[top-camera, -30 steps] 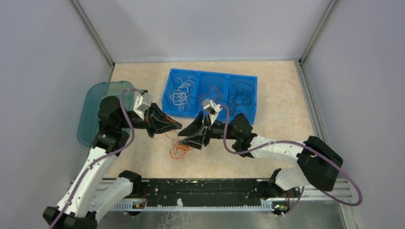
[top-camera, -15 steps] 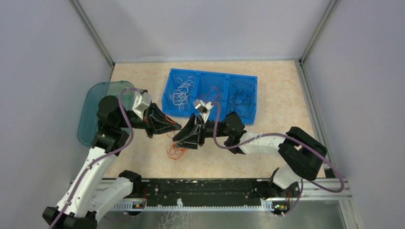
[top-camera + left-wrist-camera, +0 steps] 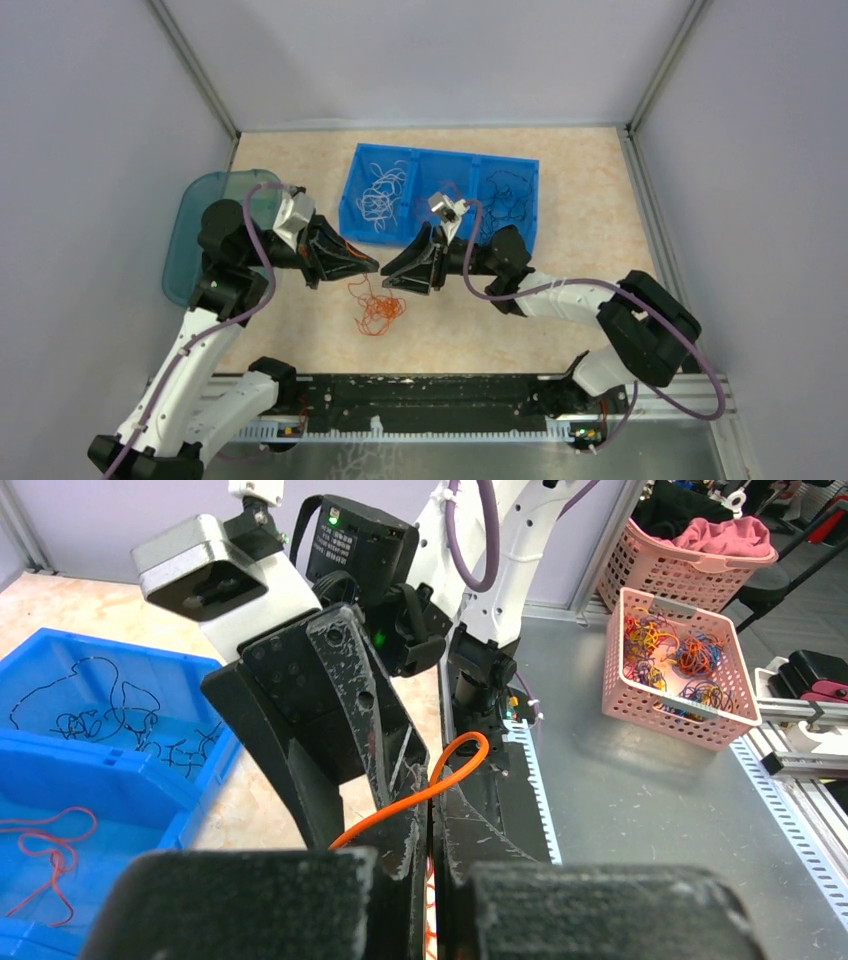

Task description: Untangle the cables

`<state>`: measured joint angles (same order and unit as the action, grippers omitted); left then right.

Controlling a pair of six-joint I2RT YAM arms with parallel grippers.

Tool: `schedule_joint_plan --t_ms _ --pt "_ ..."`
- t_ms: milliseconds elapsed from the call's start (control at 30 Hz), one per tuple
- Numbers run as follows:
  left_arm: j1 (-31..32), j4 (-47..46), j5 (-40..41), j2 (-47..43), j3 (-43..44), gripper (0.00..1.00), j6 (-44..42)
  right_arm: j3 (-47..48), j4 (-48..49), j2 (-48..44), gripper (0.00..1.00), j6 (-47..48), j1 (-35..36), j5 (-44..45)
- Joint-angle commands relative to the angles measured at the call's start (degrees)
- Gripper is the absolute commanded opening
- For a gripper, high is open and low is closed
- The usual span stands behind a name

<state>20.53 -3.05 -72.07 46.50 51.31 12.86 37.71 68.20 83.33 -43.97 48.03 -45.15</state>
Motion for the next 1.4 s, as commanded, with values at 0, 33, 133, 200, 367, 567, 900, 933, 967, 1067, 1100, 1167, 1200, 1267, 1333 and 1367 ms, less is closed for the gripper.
schedule_joint_plan --t_ms 0,33,133,200,367,567,900,933,967,1067,1100,1167,1200,1267,1333,1367 --pt "0.2 -1.6 -1.0 -0.1 1.6 0.00 0.5 -0.1 0.2 -3.6 0.38 1.6 -0.1 -1.5" --pt "0.3 -1.6 -1.0 -0.1 1.5 0.00 0.4 0.1 1.4 -3.2 0.38 0.7 0.0 -1.9" --pt "0.3 -1.6 -0.9 0.2 1.6 0.00 0.2 1.5 3.0 -2.0 0.39 -0.4 1.2 -3.2" --pt "0.3 -1.6 -0.8 0.3 1.8 0.00 0.3 2.4 1.8 -1.4 0.38 0.7 2.6 -3.2" --pt "0.3 -1.6 -0.8 0.2 2.2 0.00 0.2 4.0 1.6 1.2 0.38 1.1 4.6 -3.3" --pt "0.3 -1.6 -0.7 0.1 2.6 0.00 0.2 6.1 4.3 4.3 0.34 -0.4 6.0 -2.5" --pt "0.3 -1.7 -0.9 0.1 3.4 0.00 0.7 8.6 4.8 8.0 0.19 -1.7 6.8 -0.8" --pt "0.3 -1.7 -0.9 0.1 3.5 0.00 0.6 8.7 4.8 8.2 0.18 -1.7 6.8 -0.8" --pt "0.3 -1.8 -0.9 0.2 3.5 0.00 0.6 8.9 4.7 8.3 0.17 -1.7 6.8 -0.8" --pt "0.3 -1.8 -1.0 0.1 3.8 0.00 0.6 8.8 4.6 8.3 0.17 -1.9 6.9 -1.0" --pt "0.3 -1.8 -1.0 0.1 3.8 0.00 0.5 8.5 4.9 8.1 0.18 -2.3 6.9 -1.2" --pt "0.3 -1.8 -1.0 0.2 3.9 0.00 0.4 7.5 5.3 7.3 0.20 -2.7 6.6 -1.4" --pt "0.3 -1.7 -1.0 0.1 3.9 0.00 0.4 6.9 5.4 6.6 0.22 -3.0 6.2 -1.6" --pt "0.3 -1.8 -1.0 0.1 3.9 0.00 0.5 5.4 6.1 5.0 0.25 -3.9 4.8 -1.9" --pt "0.3 -1.8 -1.1 0.1 4.0 0.00 0.5 3.3 7.7 3.5 0.29 -5.9 2.8 -2.4" --pt "0.3 -1.7 -1.1 0.0 4.0 0.00 0.5 2.3 9.0 2.5 0.32 -6.6 1.7 -2.4"
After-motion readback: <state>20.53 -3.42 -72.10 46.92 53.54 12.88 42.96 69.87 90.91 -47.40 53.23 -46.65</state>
